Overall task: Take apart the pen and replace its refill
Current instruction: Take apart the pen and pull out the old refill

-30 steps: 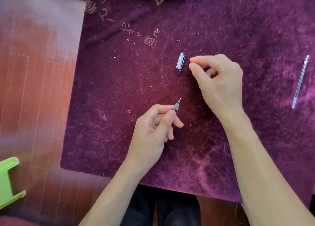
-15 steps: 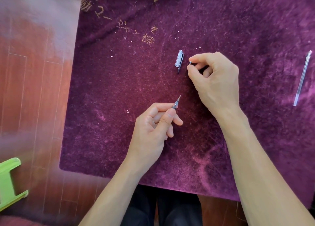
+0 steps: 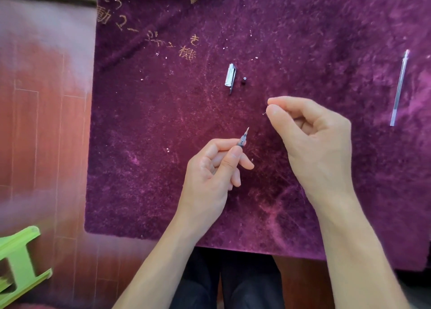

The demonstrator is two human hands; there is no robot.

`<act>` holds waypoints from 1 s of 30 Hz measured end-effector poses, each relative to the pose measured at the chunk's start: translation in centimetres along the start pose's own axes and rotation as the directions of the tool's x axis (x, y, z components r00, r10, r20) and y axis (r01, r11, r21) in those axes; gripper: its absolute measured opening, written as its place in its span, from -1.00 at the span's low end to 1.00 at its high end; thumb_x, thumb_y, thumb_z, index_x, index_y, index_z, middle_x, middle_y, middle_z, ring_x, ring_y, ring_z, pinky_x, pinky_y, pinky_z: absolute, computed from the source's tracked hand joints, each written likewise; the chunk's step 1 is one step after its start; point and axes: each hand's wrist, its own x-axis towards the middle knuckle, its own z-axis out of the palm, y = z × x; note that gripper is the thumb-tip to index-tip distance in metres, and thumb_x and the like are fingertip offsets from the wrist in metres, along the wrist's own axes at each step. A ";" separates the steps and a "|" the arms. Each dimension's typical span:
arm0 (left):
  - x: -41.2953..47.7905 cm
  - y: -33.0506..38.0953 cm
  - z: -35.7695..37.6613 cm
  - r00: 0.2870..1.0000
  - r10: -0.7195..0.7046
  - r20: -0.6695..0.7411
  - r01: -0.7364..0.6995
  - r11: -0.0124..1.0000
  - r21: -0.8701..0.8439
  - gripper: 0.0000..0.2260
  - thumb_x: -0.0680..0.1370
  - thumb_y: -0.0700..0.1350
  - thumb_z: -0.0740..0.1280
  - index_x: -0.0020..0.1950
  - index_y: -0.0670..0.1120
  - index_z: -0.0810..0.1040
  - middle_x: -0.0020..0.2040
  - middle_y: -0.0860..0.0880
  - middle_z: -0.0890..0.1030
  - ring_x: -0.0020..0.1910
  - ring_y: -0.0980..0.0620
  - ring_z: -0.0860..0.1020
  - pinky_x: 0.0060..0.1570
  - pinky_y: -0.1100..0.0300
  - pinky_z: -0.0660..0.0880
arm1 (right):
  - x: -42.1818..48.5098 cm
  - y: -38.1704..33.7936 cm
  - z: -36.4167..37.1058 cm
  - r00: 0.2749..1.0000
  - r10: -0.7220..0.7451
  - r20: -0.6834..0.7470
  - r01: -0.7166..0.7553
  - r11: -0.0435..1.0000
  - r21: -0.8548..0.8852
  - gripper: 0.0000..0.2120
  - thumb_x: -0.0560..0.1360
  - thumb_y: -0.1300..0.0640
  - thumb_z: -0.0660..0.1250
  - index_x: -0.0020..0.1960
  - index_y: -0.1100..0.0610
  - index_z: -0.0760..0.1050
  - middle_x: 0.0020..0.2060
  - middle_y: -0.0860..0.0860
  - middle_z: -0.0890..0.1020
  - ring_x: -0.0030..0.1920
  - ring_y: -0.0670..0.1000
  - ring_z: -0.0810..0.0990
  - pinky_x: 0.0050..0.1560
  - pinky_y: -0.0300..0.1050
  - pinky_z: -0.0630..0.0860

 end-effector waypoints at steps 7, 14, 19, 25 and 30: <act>-1.0 -0.3 2.0 0.997 0.015 0.077 -0.016 1.000 0.013 -0.84 0.68 -0.06 0.28 0.15 -0.02 0.64 -0.17 0.00 0.72 -0.39 0.11 0.54 -0.38 0.26 0.48 | -3.8 2.6 -1.9 0.970 0.148 0.192 -0.183 0.967 0.178 -0.90 0.62 0.20 0.47 0.07 0.07 0.77 -0.23 -0.24 0.76 -0.32 -0.30 0.64 -0.21 -0.48 0.51; -1.7 -1.0 3.3 0.992 0.015 0.129 -0.017 1.000 0.016 -0.84 0.68 -0.10 0.28 0.16 -0.05 0.64 -0.18 -0.01 0.72 -0.40 0.09 0.52 -0.41 0.26 0.46 | -5.0 3.5 -3.5 0.966 0.185 0.180 -0.224 0.946 0.233 -0.91 0.61 0.21 0.48 0.03 0.12 0.77 -0.24 -0.18 0.77 -0.33 -0.29 0.64 -0.22 -0.47 0.50; -2.0 -1.3 3.6 0.990 0.014 0.137 -0.017 1.000 0.017 -0.85 0.68 -0.12 0.28 0.14 -0.07 0.64 -0.20 -0.01 0.71 -0.41 0.09 0.50 -0.43 0.26 0.44 | -5.3 3.6 -3.7 0.964 0.193 0.183 -0.236 0.939 0.251 -0.93 0.61 0.23 0.48 0.00 0.14 0.76 -0.29 -0.12 0.76 -0.37 -0.29 0.62 -0.26 -0.48 0.50; -2.1 -1.3 3.5 0.991 0.010 0.133 -0.011 1.000 0.013 -0.85 0.68 -0.11 0.28 0.15 -0.08 0.63 -0.19 -0.02 0.72 -0.41 0.09 0.50 -0.43 0.27 0.44 | -4.8 3.7 -3.6 0.964 0.194 0.183 -0.236 0.941 0.243 -0.93 0.61 0.22 0.48 0.02 0.19 0.75 -0.38 -0.28 0.68 -0.37 -0.31 0.61 -0.25 -0.50 0.48; -2.0 -1.2 3.3 0.993 0.002 0.116 -0.002 1.000 0.003 -0.85 0.68 -0.12 0.29 0.16 -0.11 0.62 -0.19 -0.03 0.72 -0.41 0.09 0.49 -0.42 0.25 0.43 | -3.1 2.9 -3.7 0.959 0.225 0.173 -0.269 0.916 0.298 -0.92 0.59 0.11 0.50 -0.06 0.03 0.77 -0.38 -0.14 0.63 -0.39 -0.21 0.46 -0.28 -0.36 0.44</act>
